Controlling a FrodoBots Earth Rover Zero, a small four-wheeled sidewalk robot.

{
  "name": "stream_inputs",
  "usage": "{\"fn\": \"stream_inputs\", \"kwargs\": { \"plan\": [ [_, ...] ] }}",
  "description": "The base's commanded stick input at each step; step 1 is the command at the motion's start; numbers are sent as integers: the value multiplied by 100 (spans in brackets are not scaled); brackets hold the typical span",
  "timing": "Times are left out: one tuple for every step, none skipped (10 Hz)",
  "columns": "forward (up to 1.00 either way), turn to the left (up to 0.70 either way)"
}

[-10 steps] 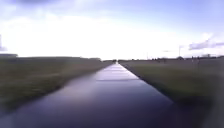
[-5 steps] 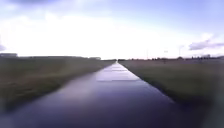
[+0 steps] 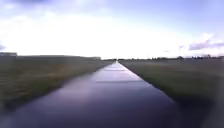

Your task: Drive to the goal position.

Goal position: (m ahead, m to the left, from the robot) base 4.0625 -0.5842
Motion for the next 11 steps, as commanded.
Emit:
{"fn": "stream_inputs", "kwargs": {
  "plan": [
    [45, 0],
    [45, 0],
    [45, 0],
    [45, 0],
    [45, 0],
    [45, 0],
    [45, 0],
    [45, 0],
    [45, 0],
    [45, 0],
    [45, 0]
  ]
}}
